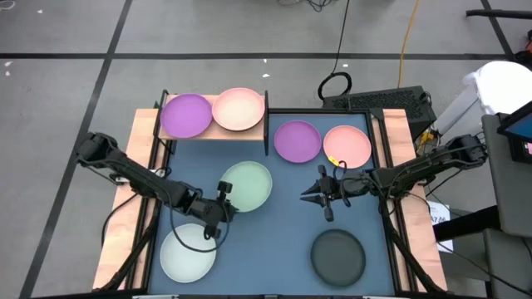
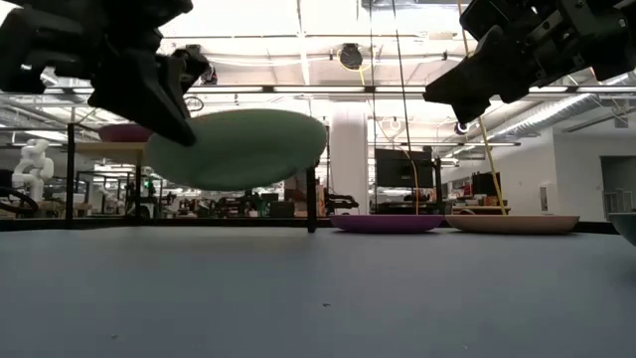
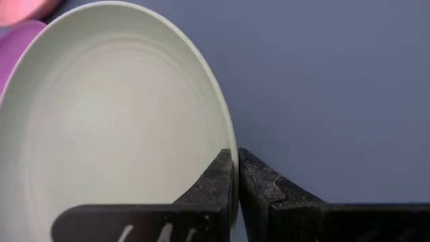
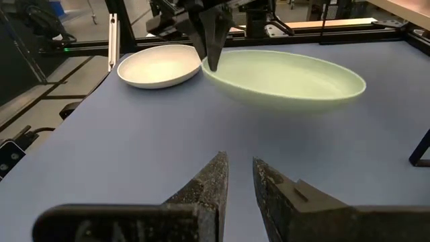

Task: Place and stack plates onto a shelf
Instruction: Stack the light green plate on the purple plate on the shelf

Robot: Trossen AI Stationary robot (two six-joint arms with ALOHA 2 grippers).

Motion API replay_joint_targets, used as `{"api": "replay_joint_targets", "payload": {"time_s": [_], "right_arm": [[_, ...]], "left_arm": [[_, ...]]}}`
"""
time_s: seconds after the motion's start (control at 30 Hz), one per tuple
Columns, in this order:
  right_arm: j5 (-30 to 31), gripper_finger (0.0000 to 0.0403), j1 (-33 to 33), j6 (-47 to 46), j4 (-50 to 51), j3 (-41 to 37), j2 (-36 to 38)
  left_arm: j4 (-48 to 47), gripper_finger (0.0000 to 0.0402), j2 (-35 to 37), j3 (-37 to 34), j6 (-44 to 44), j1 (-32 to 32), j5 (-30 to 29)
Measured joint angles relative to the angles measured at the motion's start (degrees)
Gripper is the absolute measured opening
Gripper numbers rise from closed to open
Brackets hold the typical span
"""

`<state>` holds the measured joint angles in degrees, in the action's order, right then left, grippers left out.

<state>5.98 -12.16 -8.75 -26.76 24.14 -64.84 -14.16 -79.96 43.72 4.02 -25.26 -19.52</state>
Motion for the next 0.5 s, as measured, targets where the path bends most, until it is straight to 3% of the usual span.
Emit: {"api": "replay_joint_targets", "payload": {"time_s": [0.5], "right_arm": [[0.0, 0.0057, 0.04, 0.0, -0.01, 0.0, 0.0]], "left_arm": [[0.27, 0.0014, 5.69, 0.02, 5.97, 0.59, -1.58]]}}
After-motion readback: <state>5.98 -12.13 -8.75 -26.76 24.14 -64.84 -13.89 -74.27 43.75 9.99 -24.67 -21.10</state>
